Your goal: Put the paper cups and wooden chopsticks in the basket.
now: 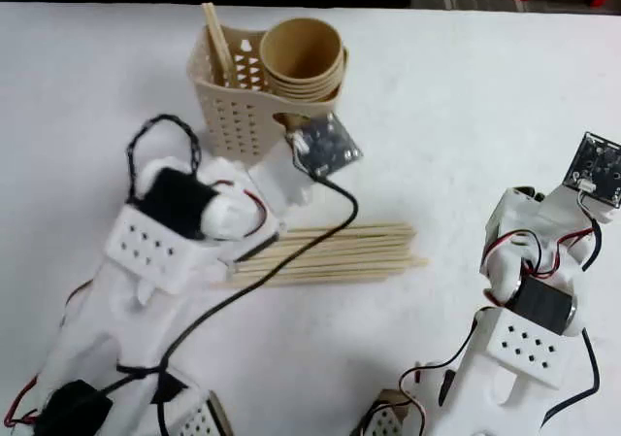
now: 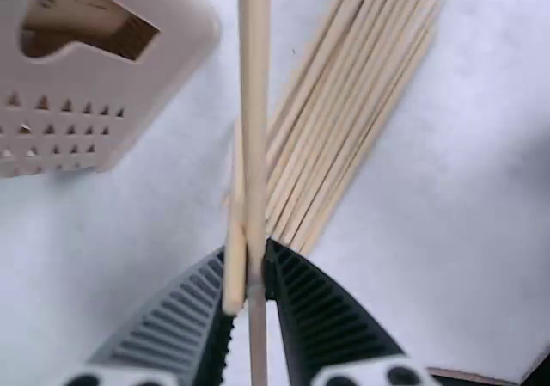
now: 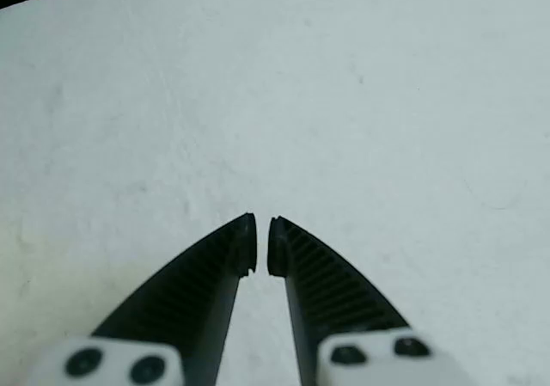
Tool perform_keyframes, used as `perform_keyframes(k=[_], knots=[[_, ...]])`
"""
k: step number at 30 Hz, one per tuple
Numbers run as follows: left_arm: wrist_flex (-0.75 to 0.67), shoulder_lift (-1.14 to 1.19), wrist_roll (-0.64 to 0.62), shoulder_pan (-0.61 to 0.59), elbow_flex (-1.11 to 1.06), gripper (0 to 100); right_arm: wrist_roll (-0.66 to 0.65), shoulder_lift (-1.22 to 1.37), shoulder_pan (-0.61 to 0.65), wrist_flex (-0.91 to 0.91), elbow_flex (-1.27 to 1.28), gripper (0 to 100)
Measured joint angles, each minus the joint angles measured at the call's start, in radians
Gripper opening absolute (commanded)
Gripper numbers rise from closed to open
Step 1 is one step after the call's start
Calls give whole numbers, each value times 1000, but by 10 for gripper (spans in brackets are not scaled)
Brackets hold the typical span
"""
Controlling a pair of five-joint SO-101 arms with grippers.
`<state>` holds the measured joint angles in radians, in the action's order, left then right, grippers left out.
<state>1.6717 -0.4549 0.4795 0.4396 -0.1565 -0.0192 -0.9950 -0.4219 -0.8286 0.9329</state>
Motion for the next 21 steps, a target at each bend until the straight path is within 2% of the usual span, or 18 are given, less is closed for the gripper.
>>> perform_keyframes(k=[5,12,16,21], knots=[[55,0,-52,-5,184,22,0,0,0,0,0,42],[41,0,-132,-18,428,22,0,0,0,0,0,42],[-55,-2,-189,-18,512,22,0,0,0,0,0,42],[-261,-2,-252,-40,523,22,0,0,0,0,0,42]])
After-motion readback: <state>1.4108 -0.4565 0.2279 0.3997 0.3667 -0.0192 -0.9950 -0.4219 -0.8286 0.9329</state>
